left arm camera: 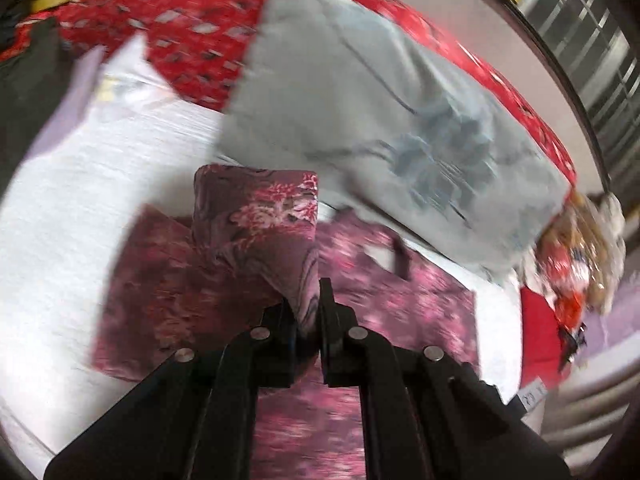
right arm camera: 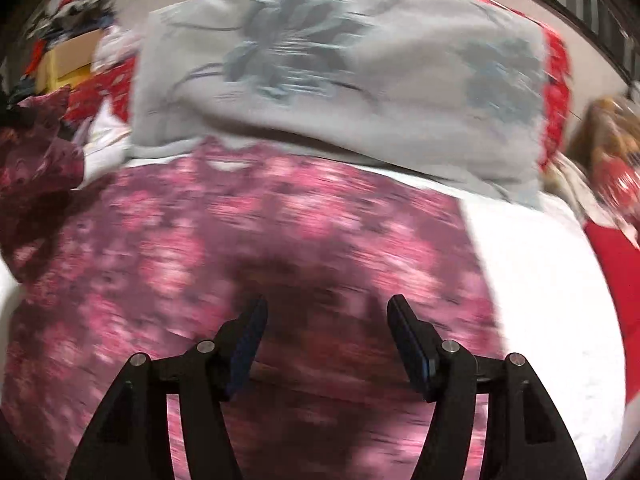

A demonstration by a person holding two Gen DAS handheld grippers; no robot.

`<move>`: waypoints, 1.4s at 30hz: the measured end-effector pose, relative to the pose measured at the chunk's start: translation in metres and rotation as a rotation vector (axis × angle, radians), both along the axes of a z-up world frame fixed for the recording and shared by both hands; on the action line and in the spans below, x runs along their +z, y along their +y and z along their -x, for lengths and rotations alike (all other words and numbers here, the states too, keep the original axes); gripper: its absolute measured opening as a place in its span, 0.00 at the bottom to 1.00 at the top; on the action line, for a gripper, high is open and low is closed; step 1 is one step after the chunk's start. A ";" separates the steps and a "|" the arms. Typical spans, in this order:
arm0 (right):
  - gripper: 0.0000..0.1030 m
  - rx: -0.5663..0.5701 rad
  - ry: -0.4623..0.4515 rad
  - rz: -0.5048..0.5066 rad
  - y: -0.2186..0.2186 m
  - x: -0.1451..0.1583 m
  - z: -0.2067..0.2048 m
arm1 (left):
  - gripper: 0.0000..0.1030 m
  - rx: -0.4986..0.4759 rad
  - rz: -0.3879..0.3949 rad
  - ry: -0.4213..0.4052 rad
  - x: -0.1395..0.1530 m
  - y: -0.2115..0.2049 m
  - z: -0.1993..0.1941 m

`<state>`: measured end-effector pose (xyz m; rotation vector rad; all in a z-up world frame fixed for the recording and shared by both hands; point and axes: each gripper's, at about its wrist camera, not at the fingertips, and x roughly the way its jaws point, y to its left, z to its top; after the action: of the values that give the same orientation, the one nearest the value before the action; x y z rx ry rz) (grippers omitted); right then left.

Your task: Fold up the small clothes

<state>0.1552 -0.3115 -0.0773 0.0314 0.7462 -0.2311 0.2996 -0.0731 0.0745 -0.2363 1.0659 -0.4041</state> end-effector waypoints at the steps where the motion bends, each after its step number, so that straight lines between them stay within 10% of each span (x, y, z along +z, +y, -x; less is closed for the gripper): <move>1: 0.63 -0.021 0.007 -0.013 -0.010 -0.003 0.004 | 0.06 -0.017 0.011 0.012 -0.004 -0.012 0.003; 14: 0.72 -0.044 0.002 -0.092 -0.035 -0.025 0.019 | 0.14 -0.105 -0.021 0.196 -0.109 -0.083 0.031; 19: 0.73 -0.057 0.018 -0.109 -0.036 -0.019 0.015 | 0.57 -0.022 0.158 0.145 -0.077 -0.006 0.058; 24: 0.74 0.066 -0.073 -0.324 -0.015 0.006 0.005 | 0.59 0.155 0.315 0.181 -0.092 0.072 0.070; 35: 0.75 0.153 0.006 -0.745 0.039 -0.003 -0.092 | 0.59 0.244 0.395 0.214 -0.134 0.089 0.047; 40: 0.21 0.147 -0.026 -0.842 0.033 -0.007 -0.101 | 0.59 0.239 0.335 0.167 -0.130 0.088 0.046; 42: 0.18 0.135 -0.075 -0.833 0.025 -0.002 -0.091 | 0.59 0.236 0.315 0.157 -0.129 0.085 0.046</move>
<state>0.2459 -0.2862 -0.0791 0.7731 0.7235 0.2212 0.2536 0.0121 -0.0544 -0.6765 1.1108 -0.3429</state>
